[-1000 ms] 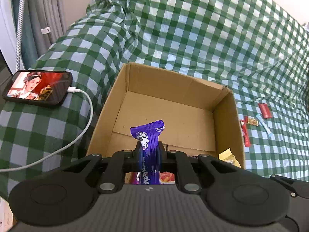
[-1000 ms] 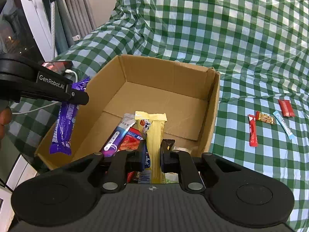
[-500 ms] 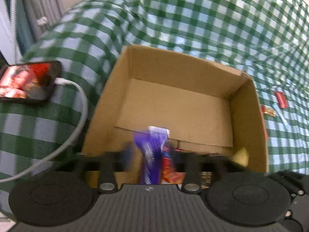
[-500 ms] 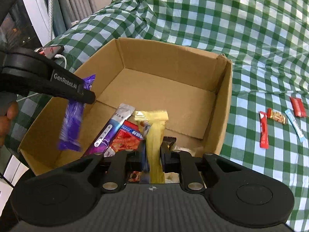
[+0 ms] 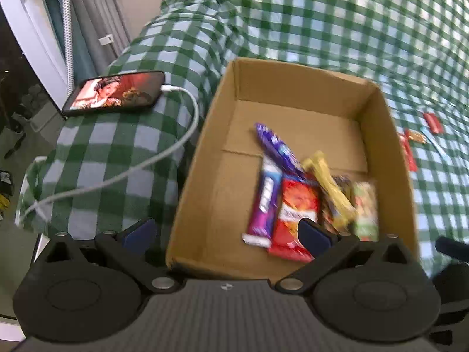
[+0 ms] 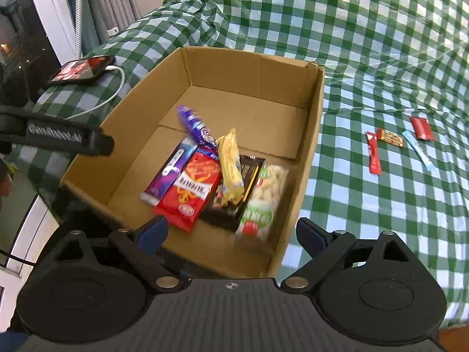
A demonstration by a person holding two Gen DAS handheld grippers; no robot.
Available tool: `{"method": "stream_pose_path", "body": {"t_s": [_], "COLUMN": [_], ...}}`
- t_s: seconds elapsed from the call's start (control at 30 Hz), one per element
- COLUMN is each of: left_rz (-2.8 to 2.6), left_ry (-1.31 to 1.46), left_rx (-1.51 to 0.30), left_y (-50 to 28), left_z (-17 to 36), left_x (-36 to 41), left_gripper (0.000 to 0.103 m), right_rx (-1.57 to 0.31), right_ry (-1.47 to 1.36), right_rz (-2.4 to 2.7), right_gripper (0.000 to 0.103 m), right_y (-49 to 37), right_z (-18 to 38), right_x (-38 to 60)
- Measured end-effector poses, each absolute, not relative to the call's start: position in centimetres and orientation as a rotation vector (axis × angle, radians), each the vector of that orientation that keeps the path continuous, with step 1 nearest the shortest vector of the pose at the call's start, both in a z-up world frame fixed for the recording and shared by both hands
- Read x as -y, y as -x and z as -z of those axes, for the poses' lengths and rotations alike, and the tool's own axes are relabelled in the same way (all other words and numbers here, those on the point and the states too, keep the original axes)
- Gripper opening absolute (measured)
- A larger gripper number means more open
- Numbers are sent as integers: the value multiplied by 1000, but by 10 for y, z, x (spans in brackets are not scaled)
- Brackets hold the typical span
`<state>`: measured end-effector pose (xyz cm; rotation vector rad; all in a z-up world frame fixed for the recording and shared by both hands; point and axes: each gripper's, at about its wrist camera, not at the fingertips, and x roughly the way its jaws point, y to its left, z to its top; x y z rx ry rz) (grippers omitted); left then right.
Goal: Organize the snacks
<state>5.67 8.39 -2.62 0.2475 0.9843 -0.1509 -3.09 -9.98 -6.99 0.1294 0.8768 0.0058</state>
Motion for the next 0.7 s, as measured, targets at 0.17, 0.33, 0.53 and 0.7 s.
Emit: {"method": "stream_pose_path", "body": {"t_s": [0.17,0.33,0.53,0.7], "left_rz": [188,204,220,227], "left_ry": [-260,-258,-265,-261], "left_rx": [-925,-891,-841,-812], "left_y": [-11,20,55,75], "left_z": [8,-5,-19,-28], "left_x": [-78,-80,-78,-77], "left_gripper": [103,103,103,103], "right_rx": [-791,-728,-668,-632], "right_ry": [-100,-78,-58,-71], "right_rz": [21,34,49,69], "right_gripper": [97,99,100,101], "right_y": [61,92,124,146], "right_z": [45,26,10,3], "right_x": [95,90,87,89]}}
